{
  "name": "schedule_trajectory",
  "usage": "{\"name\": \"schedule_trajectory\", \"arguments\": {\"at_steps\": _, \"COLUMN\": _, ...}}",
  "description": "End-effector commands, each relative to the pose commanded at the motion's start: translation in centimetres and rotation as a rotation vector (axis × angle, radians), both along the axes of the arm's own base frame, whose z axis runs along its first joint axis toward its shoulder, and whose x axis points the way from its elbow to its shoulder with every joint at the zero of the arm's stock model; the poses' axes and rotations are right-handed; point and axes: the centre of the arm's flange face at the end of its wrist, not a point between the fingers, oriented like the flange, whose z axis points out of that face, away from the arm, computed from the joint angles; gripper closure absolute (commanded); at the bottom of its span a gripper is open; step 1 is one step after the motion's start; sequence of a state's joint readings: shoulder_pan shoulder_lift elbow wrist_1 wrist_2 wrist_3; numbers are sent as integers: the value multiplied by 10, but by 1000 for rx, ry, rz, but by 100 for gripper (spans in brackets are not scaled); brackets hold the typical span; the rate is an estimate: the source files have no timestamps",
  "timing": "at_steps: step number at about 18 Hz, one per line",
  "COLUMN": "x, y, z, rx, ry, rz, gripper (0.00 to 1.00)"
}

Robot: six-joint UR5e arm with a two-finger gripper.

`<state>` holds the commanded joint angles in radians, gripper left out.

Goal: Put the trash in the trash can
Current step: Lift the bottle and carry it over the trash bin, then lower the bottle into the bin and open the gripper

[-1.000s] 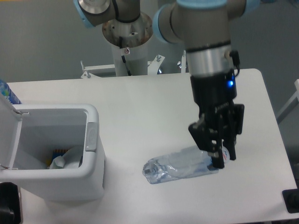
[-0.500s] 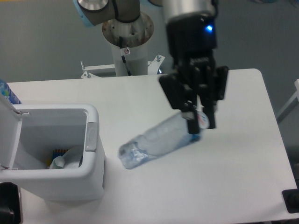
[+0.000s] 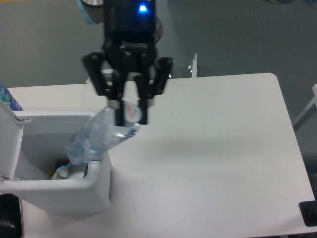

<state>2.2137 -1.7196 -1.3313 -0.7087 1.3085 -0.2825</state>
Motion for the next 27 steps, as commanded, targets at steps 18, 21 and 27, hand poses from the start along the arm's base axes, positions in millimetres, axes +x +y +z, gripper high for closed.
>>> {"name": "schedule_trajectory", "arguments": {"at_steps": 18, "x": 48, "y": 40, "z": -95, "rx": -154, "ry": -41, "rz": -166, "gripper": 85}}
{"name": "schedule_trajectory", "arguments": {"at_steps": 21, "x": 47, "y": 41, "z": -109, "rx": -183, "ry": -28, "rz": -188, "gripper": 85}}
{"name": "schedule_trajectory", "arguments": {"at_steps": 27, "x": 48, "y": 42, "z": -131, "rx": -233, "ry": 26, "rz": -260, "gripper": 85}}
